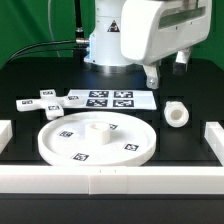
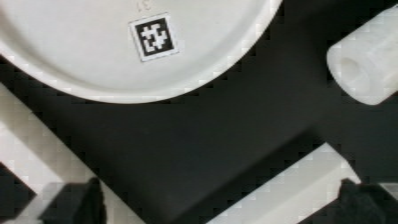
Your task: Assemble round table
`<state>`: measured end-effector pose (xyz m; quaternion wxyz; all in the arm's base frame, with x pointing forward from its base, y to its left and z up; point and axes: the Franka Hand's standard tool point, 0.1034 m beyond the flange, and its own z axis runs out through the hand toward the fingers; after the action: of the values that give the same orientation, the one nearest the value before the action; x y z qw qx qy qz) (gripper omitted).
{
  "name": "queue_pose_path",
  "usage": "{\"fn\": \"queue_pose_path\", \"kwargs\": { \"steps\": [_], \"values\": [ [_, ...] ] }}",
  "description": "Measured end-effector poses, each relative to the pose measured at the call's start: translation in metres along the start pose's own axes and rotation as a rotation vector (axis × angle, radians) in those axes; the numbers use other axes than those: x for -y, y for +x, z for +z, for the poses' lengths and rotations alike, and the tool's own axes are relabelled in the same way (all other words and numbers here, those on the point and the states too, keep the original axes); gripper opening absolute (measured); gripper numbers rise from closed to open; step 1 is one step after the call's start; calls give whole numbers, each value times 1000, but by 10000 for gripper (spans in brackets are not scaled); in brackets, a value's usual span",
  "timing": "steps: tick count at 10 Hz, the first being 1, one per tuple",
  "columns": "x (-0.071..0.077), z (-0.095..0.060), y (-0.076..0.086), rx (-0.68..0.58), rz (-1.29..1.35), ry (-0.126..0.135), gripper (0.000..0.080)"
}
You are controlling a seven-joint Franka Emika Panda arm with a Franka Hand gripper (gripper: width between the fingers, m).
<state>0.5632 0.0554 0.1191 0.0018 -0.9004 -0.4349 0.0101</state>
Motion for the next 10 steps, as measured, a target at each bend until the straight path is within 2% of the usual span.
{"fn": "queue_pose_path", "kwargs": {
  "steps": [7, 8, 10],
  "values": [
    [-2, 3, -3, 2, 1, 1, 650],
    [-12, 12, -16, -14, -89, -17, 650],
    [-31, 31, -50, -16, -127, -24, 650]
  ]
}}
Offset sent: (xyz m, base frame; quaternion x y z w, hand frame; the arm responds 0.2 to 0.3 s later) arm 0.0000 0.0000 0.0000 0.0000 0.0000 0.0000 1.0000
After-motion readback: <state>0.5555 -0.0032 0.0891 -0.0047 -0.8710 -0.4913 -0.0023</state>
